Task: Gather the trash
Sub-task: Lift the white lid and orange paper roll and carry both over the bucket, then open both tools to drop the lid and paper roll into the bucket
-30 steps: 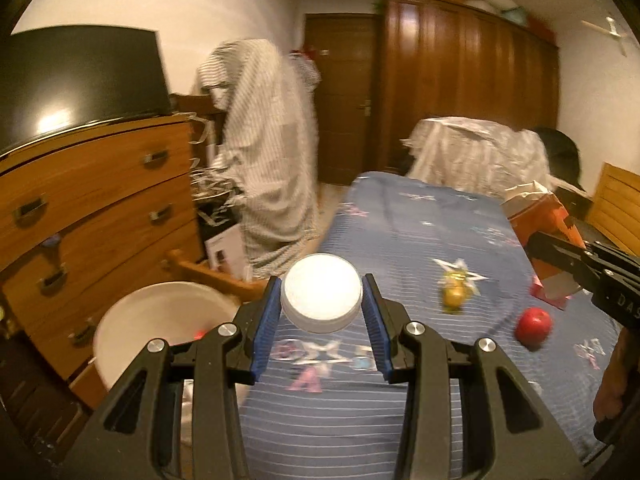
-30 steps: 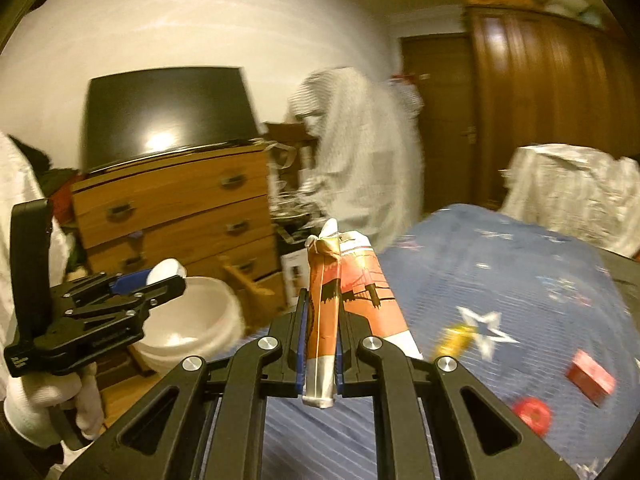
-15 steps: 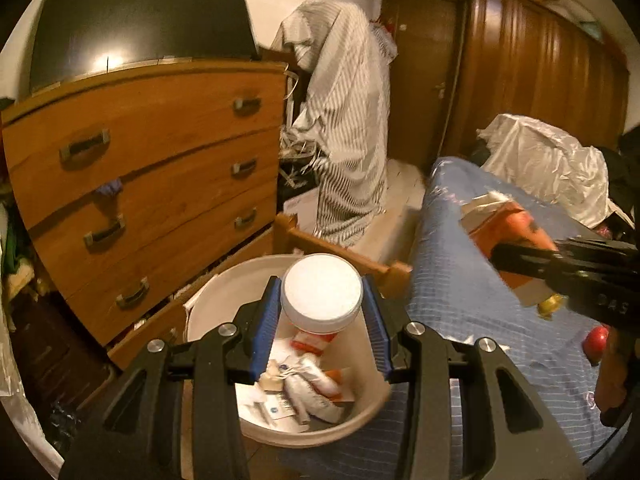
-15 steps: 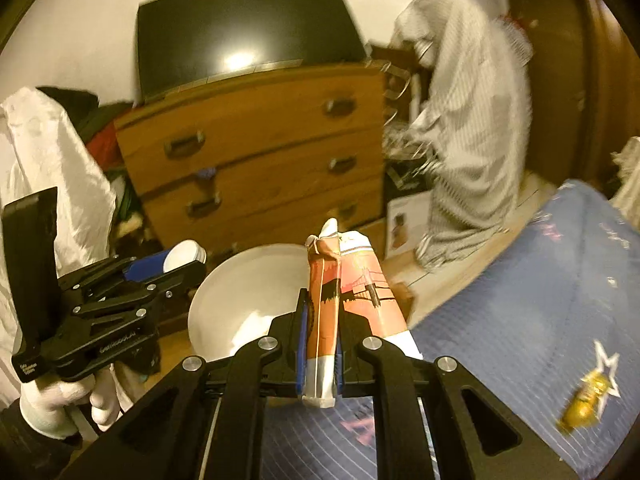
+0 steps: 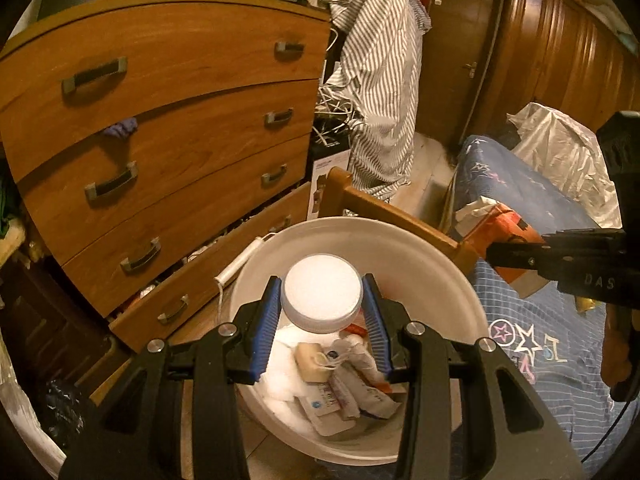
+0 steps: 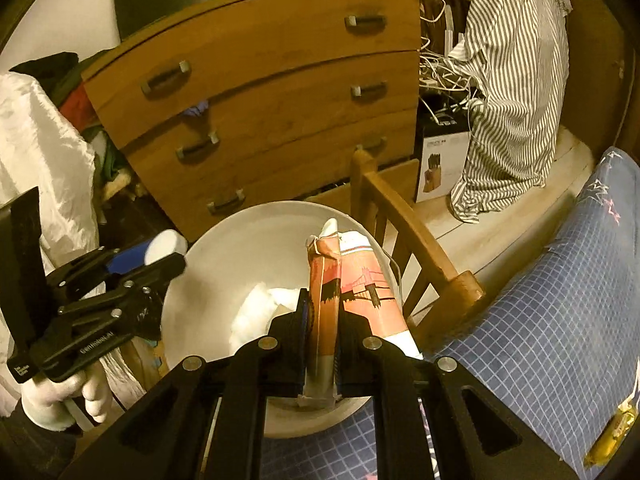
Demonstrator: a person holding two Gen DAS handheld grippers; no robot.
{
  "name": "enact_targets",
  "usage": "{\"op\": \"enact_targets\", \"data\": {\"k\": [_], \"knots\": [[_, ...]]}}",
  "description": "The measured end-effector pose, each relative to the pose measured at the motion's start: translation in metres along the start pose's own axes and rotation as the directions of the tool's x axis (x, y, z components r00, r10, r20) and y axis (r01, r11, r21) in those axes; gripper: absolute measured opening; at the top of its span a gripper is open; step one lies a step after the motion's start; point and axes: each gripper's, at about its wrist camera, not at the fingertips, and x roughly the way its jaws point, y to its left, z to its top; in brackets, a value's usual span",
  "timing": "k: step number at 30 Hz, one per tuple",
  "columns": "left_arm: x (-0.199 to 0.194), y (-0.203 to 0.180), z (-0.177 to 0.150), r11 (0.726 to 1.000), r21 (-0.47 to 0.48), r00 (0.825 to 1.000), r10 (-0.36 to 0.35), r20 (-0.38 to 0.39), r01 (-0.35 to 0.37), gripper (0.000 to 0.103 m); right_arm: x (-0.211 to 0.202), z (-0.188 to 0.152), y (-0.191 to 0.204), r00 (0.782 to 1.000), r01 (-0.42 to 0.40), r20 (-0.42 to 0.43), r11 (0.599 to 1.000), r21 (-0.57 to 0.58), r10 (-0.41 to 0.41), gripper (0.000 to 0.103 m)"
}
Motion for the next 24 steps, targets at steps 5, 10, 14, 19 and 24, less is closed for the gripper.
{"op": "enact_targets", "data": {"k": [5, 10, 14, 19, 24], "knots": [[0.005, 0.007, -0.003, 1.000, -0.005, 1.000, 0.008, -0.015, -0.008, 0.039, -0.003, -0.005, -0.007, 1.000, -0.010, 0.005, 1.000, 0.001, 0.010, 0.011], [0.009, 0.007, -0.004, 1.000, -0.002, 1.000, 0.001, -0.018, -0.001, 0.039, -0.004, -0.005, -0.008, 1.000, -0.011, 0.005, 1.000, 0.000, 0.011, 0.011], [0.010, 0.005, -0.002, 1.000, -0.001, 1.000, 0.000, -0.018, 0.000, 0.040, -0.004, -0.005, -0.007, 1.000, -0.013, 0.003, 1.000, -0.006, 0.013, 0.011], [0.011, 0.006, -0.002, 1.000, -0.018, 0.999, 0.021, -0.030, -0.022, 0.060, -0.004, -0.007, -0.002, 0.999, -0.031, 0.010, 0.999, -0.024, 0.031, 0.041], [0.005, 0.010, 0.000, 0.999, -0.034, 1.000, 0.025, -0.015, -0.025, 0.061, -0.016, -0.010, 0.001, 0.998, -0.035, 0.049, 0.999, -0.029, 0.037, 0.051]]}}
